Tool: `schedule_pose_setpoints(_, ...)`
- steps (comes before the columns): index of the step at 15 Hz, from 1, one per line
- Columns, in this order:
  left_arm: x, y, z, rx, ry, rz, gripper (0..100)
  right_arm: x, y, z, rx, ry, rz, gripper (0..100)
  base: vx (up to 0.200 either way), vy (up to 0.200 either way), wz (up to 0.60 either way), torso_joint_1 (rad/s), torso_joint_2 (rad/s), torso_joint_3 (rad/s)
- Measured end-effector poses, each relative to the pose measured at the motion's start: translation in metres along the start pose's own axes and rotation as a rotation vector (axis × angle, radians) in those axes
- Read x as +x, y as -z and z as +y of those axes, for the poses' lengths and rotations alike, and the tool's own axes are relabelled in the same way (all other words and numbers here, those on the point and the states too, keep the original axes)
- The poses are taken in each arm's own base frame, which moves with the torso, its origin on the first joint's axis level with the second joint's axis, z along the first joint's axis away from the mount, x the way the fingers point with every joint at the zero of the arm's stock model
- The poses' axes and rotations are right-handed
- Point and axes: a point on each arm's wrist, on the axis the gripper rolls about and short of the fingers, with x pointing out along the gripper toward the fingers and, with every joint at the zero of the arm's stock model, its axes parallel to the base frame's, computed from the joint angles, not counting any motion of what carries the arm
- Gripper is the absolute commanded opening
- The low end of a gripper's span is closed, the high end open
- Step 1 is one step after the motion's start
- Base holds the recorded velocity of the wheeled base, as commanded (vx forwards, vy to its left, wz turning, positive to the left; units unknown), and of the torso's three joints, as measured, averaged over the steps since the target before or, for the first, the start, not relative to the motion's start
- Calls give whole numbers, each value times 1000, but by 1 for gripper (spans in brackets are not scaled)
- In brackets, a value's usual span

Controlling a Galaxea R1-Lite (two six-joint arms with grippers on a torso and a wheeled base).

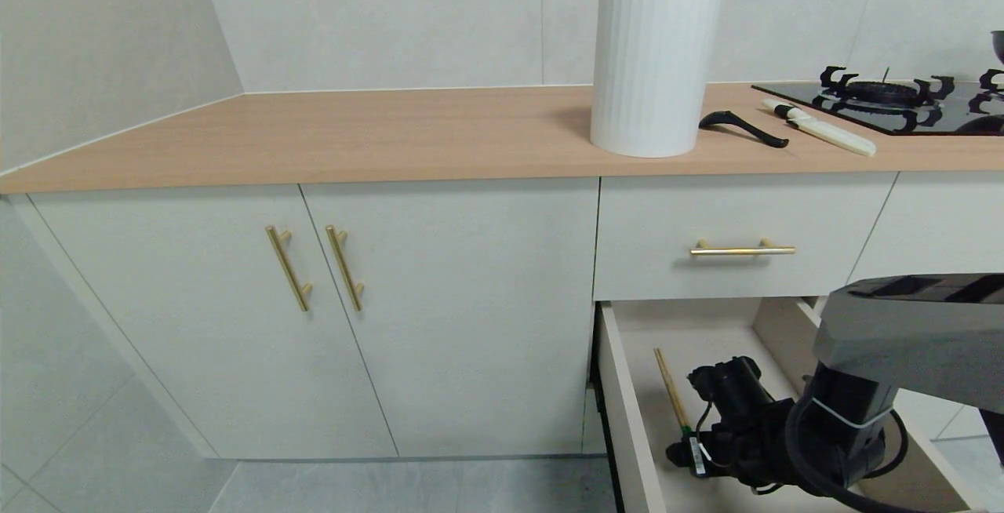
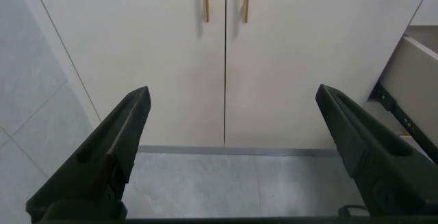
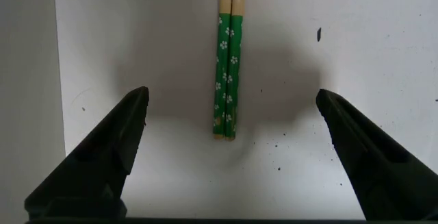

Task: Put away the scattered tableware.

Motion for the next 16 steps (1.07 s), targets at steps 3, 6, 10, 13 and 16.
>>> schedule_pose_setpoints(3,0,0,0,0,0,0,100,-3,-2,0,4,-1,-11,100,0,0,0,0,0,0)
schedule_pose_setpoints(6,0,0,0,0,0,0,100,-18,-12,-2,23,19,-94,100,0,0,0,0,0,0)
schedule_pose_setpoints(10,0,0,0,0,0,0,100,-49,-26,-8,-9,29,-276,100,0,0,0,0,0,0)
schedule_pose_setpoints(13,0,0,0,0,0,0,100,-83,-41,-19,-10,38,-414,100,0,0,0,0,0,0)
schedule_pose_setpoints(16,0,0,0,0,0,0,100,-118,-52,-27,-8,34,-523,100,0,0,0,0,0,0)
